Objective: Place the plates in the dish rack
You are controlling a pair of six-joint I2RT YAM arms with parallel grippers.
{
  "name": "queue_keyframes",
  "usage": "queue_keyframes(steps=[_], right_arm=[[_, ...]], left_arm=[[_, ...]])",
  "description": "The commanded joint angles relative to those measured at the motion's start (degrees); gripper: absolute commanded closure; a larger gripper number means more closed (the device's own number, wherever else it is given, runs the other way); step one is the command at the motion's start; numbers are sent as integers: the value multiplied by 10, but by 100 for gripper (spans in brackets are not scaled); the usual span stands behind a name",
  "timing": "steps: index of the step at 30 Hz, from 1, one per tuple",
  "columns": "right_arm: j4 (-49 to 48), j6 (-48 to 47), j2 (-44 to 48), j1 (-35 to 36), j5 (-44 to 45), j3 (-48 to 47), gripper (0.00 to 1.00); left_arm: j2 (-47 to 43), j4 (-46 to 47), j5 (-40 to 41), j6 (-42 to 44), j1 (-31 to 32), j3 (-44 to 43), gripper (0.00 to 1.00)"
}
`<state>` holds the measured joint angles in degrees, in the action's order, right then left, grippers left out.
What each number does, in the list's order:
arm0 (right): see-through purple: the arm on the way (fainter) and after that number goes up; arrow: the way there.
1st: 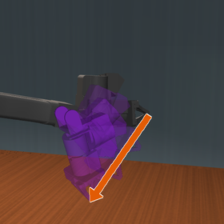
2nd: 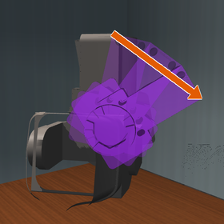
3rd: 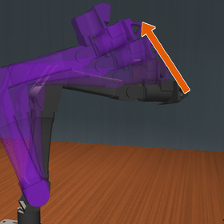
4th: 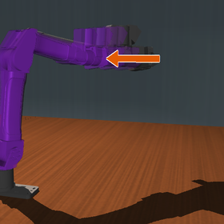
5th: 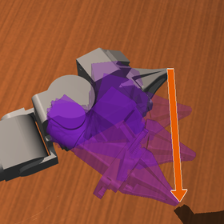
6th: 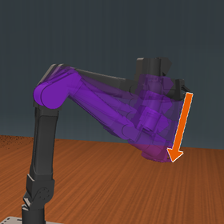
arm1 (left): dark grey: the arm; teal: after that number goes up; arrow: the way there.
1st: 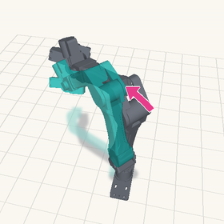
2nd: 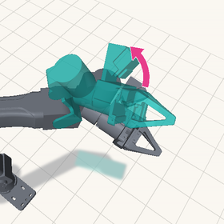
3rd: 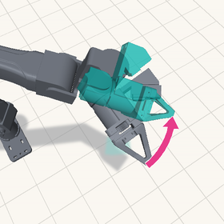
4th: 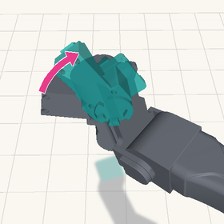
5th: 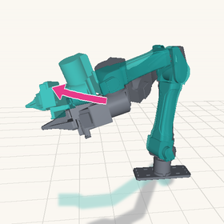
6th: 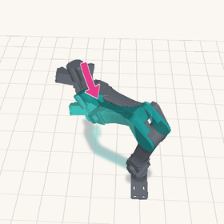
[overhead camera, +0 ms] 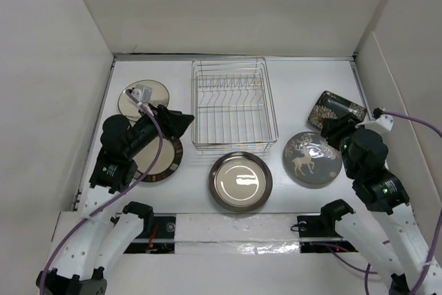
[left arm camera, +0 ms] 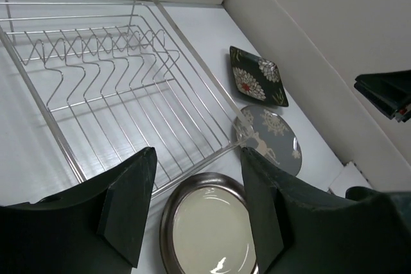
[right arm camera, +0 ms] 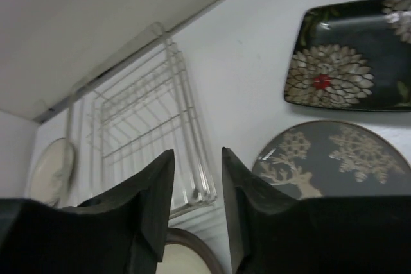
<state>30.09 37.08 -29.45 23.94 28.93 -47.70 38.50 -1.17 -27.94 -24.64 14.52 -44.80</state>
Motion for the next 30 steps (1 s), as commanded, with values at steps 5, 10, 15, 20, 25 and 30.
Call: queue_keyframes(steps=[5,10,15,20,25,30], right_arm=[[-15,-42,-80,-112,-104,10,66],[-76,-55,-166,-212,-165,-10,100],[-165,-72,-222,-340,-232,18,100],[-230,-55,-278,-447,-282,46,100],[-285,-30,-354,-563,-360,67,60],[-282,-59,-427,-609,-330,32,31]], left_arm=[[3,1,54,42,77,1,55],[-1,-25,132,69,137,-7,83],[-14,-37,176,79,189,-3,100],[-16,-51,221,85,243,1,92],[-17,-60,263,86,274,2,62],[-18,-66,274,87,300,3,55]])
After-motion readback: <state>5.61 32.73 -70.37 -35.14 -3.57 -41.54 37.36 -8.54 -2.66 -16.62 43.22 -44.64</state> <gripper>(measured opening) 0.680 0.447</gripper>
